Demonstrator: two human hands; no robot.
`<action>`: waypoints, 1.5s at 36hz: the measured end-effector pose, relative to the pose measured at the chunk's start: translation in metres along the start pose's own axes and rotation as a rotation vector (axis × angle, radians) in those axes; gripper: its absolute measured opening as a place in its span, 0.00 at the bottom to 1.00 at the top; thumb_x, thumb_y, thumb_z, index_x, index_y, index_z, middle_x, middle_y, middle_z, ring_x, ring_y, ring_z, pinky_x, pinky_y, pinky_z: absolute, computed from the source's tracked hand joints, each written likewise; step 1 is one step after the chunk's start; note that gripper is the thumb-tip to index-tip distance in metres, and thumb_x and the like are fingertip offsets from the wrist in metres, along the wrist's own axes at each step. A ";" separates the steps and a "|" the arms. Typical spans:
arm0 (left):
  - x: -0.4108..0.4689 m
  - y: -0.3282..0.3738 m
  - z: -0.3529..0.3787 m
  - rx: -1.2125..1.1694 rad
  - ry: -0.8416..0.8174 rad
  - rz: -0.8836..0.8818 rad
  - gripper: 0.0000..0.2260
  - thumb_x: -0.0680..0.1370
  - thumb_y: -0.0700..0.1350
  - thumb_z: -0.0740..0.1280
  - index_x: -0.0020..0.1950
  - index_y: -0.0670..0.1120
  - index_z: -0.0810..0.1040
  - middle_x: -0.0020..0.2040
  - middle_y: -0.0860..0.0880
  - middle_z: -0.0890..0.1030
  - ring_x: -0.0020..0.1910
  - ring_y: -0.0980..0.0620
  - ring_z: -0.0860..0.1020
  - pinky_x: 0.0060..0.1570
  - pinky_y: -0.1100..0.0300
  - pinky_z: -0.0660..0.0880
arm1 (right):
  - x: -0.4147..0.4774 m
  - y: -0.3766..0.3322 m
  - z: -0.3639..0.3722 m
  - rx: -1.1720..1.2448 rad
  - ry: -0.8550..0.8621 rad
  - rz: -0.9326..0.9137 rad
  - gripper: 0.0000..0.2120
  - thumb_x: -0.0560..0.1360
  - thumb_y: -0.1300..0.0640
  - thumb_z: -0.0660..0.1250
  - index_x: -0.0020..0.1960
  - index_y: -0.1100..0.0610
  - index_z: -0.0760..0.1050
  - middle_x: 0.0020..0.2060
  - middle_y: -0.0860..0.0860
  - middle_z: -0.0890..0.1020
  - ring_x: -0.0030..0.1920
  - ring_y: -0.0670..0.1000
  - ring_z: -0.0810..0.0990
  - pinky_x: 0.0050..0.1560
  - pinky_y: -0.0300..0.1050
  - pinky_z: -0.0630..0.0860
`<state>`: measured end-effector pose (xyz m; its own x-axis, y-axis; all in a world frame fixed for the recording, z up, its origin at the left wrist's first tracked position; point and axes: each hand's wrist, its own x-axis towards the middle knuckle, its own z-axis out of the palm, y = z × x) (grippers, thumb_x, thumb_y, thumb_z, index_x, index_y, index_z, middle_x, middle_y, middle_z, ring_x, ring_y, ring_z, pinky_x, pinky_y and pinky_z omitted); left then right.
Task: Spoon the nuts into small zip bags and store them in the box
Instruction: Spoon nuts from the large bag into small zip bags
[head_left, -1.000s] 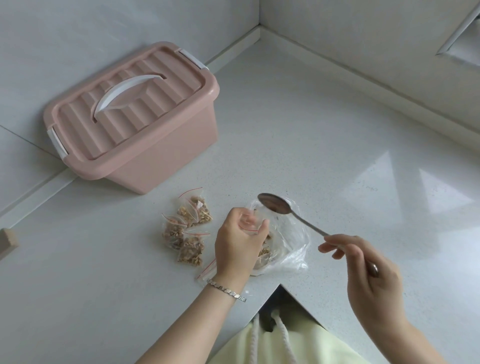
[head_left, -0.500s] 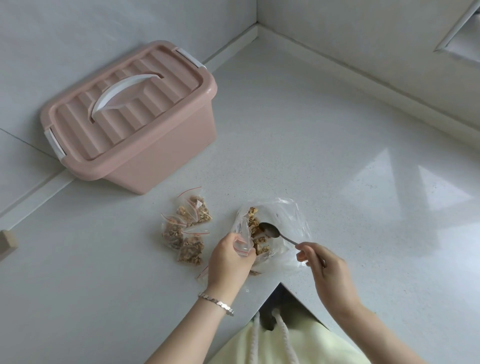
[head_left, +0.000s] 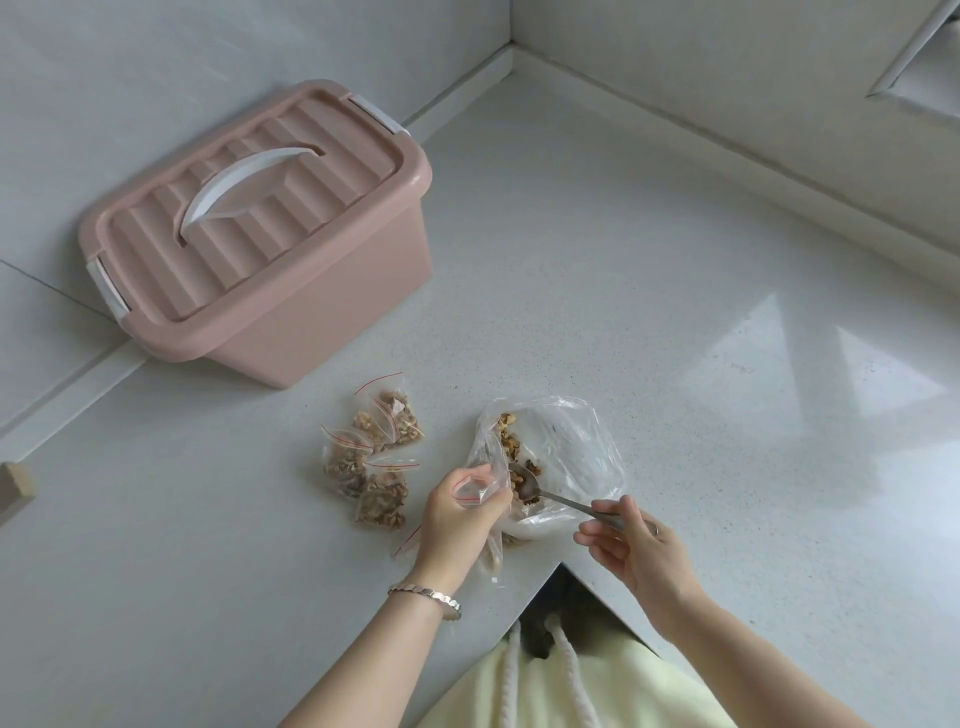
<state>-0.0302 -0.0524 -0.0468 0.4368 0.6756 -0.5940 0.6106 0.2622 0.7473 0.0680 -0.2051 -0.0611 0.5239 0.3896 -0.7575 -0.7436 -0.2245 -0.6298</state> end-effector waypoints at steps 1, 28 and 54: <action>0.000 -0.001 -0.001 -0.002 0.002 0.005 0.08 0.71 0.44 0.72 0.48 0.51 0.78 0.53 0.59 0.78 0.54 0.59 0.75 0.44 0.69 0.69 | 0.001 -0.001 -0.001 0.036 -0.007 0.027 0.16 0.81 0.52 0.53 0.50 0.62 0.75 0.33 0.56 0.81 0.36 0.52 0.82 0.41 0.41 0.77; -0.005 0.036 0.015 0.280 0.194 0.424 0.11 0.68 0.50 0.73 0.42 0.51 0.72 0.40 0.56 0.78 0.45 0.52 0.76 0.45 0.54 0.75 | -0.064 -0.067 0.004 -0.105 -0.053 -0.615 0.24 0.68 0.33 0.63 0.42 0.53 0.81 0.35 0.57 0.83 0.39 0.54 0.83 0.38 0.37 0.78; 0.007 -0.003 0.003 0.499 0.154 0.309 0.09 0.70 0.47 0.73 0.44 0.50 0.74 0.49 0.54 0.73 0.52 0.52 0.73 0.41 0.67 0.68 | -0.006 -0.011 0.000 -0.614 0.121 -0.592 0.11 0.78 0.55 0.57 0.44 0.43 0.75 0.37 0.46 0.82 0.41 0.41 0.80 0.44 0.35 0.76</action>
<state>-0.0265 -0.0505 -0.0541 0.5649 0.7710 -0.2940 0.7234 -0.2914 0.6259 0.0730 -0.2050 -0.0498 0.8210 0.5053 -0.2659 0.0043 -0.4712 -0.8820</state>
